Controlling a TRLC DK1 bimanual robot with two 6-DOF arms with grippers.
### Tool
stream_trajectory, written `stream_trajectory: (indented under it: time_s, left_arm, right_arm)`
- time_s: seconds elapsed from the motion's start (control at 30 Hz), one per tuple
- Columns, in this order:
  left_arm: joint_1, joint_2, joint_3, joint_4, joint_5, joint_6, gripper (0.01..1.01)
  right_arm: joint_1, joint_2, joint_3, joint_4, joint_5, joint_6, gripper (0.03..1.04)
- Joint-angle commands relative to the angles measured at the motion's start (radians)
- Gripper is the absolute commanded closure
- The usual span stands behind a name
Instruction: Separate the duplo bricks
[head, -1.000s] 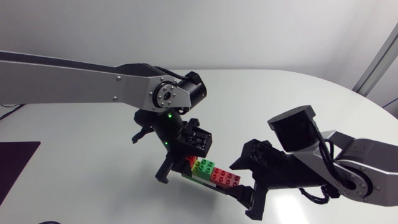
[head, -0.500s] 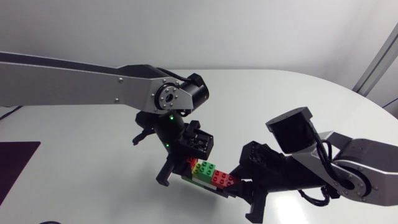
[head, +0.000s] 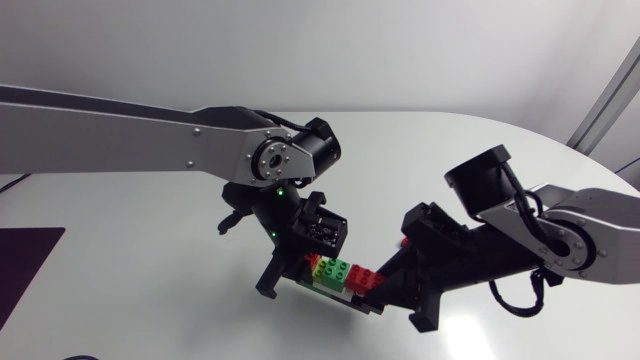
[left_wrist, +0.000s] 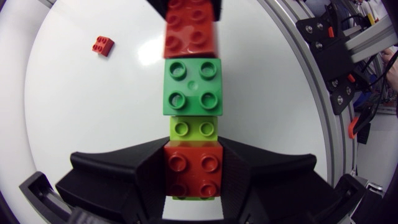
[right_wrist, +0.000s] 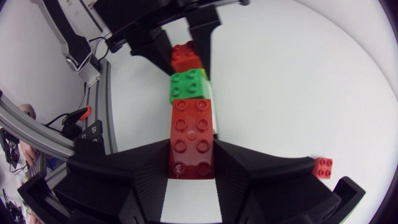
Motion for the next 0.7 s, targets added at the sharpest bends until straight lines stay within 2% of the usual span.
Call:
stream_trajectory:
  time_s: [0.0,0.17,0.33,0.47,0.67]
  left_arm:
    - [0.019,-0.027,-0.025,-0.01,0.006,-0.001,0.887]
    - [0.054,-0.069,-0.038,-0.036,0.002,0.007,0.887]
    - [0.06,-0.098,-0.049,-0.053,0.0,0.009,0.887]
    - [0.057,-0.104,-0.051,-0.059,-0.001,0.007,0.887]
    - [0.065,-0.11,-0.055,-0.059,-0.001,0.007,0.887]
  right_arm:
    - [-0.059,-0.008,0.026,0.024,0.035,-0.013,0.75]
    - [-0.103,0.056,0.004,0.18,0.104,-0.01,0.75]
    - [-0.109,0.275,0.044,0.323,0.184,-0.031,0.74]
    - [-0.1,0.458,0.116,0.389,0.237,-0.047,0.74]
    - [-0.091,0.584,0.197,0.427,0.273,-0.042,0.73]
